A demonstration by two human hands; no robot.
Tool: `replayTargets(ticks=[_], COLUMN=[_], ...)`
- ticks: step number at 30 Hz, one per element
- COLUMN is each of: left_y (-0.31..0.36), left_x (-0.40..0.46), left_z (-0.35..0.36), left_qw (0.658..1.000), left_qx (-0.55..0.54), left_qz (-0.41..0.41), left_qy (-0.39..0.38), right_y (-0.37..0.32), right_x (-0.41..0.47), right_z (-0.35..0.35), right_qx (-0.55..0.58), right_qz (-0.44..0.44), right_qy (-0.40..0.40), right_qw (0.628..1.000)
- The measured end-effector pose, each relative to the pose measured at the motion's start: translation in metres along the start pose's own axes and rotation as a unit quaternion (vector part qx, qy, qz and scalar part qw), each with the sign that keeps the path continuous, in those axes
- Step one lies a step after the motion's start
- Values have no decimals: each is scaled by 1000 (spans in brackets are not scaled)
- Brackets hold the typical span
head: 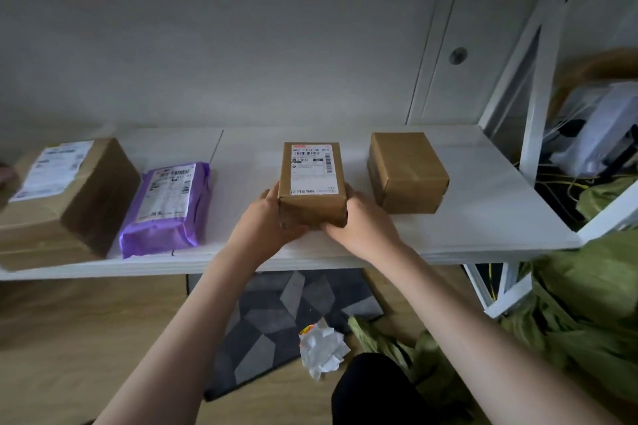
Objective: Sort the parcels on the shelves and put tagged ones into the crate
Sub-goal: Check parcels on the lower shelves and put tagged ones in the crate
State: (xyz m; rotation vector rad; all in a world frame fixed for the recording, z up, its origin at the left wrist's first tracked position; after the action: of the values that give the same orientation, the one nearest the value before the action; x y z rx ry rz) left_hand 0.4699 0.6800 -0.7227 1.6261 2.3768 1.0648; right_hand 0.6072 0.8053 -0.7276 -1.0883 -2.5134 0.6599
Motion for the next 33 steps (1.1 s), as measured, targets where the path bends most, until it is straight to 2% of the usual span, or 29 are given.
replayTargets(ticks=[7,9,14,17,19,24,28,33], left_y=[7,17,60,67,64,68,64,40], left_x=[-19,-19,-14,-34,-44,-30,-35,-41], left_z=[-3,-8,-39,-50,-51,-59,-64,-61], left_qw=[1000,999,987,976,974,975,971,979], left_qx=[8,17,39,51,37,81,64,49], left_qz=[0,14,93,113,102,130,143,107], left_qy=[23,43,122,180,197,161,179,168], right_y=[-4,-5,-16,-28,-34,-32,-39,-47], right_x=[-14,-18,-35,-45,-47,-39,-37,-33], right_z=[-5,-13,-47,-59,-58,-56,-50,-33], right_qx=[-13,-22,37,34,16,32,33,12], right_qz=[-36,-56,-104,-153,-170,-134,-135,-135], right_qy=[19,49,163,193,181,160,156,135], right_qw=[999,997,980,969,969,978,978,982])
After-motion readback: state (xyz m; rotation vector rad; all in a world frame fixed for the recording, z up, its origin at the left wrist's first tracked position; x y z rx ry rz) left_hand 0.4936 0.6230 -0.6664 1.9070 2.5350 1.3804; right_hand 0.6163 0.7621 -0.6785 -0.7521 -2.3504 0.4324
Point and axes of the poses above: each hand's wrist, its own x-axis towards the middle knuckle, its own z-axis out of the palm, y = z × x, the point moved 6 cm from there along x, towards the middle knuckle, and after that the axes turned 10 degrees about z, right-handed, at the moved point
